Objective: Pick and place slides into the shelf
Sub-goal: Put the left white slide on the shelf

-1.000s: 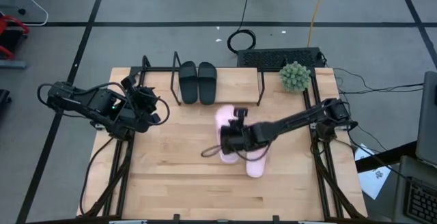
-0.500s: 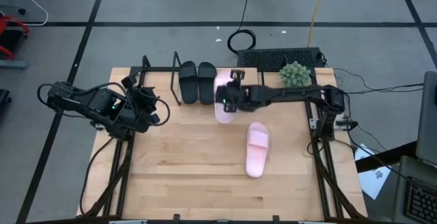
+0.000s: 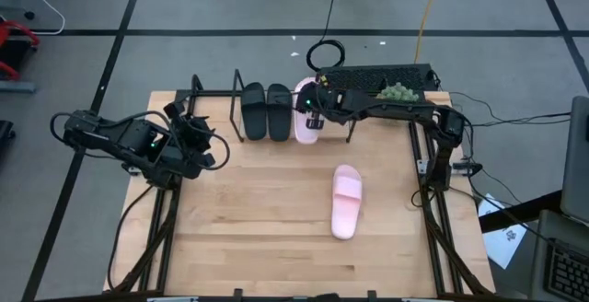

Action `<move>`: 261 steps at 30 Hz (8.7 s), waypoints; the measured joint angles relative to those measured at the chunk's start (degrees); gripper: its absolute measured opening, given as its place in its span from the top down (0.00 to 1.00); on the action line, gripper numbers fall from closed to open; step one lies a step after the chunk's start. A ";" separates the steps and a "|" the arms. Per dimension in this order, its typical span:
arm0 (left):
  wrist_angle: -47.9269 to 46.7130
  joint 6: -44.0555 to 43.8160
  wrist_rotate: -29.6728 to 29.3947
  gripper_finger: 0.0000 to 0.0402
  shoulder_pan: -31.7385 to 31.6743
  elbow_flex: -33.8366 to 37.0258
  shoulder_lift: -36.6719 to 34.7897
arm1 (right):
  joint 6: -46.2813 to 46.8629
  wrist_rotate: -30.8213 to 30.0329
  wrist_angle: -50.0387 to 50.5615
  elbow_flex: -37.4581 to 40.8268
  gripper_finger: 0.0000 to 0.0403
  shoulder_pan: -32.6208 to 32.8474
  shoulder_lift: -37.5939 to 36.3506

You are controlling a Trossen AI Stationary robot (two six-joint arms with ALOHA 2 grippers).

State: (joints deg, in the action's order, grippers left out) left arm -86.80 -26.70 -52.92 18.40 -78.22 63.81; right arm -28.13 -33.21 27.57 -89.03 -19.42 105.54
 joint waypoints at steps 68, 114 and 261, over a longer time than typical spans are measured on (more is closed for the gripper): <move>4.46 2.02 -4.15 0.58 -0.05 0.00 0.00 | -5.18 8.02 -20.95 8.85 0.99 -7.54 4.09; 4.42 4.13 -4.09 0.58 -0.05 0.00 0.00 | -5.09 4.76 -21.05 8.85 0.99 -5.95 5.62; 4.43 5.61 -3.96 0.58 -0.05 0.00 -0.01 | -8.54 3.45 -23.10 8.87 0.81 -3.43 7.76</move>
State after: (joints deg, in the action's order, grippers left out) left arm -82.38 -21.09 -56.88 18.35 -78.22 63.80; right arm -36.67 -29.76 4.47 -80.16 -22.85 113.30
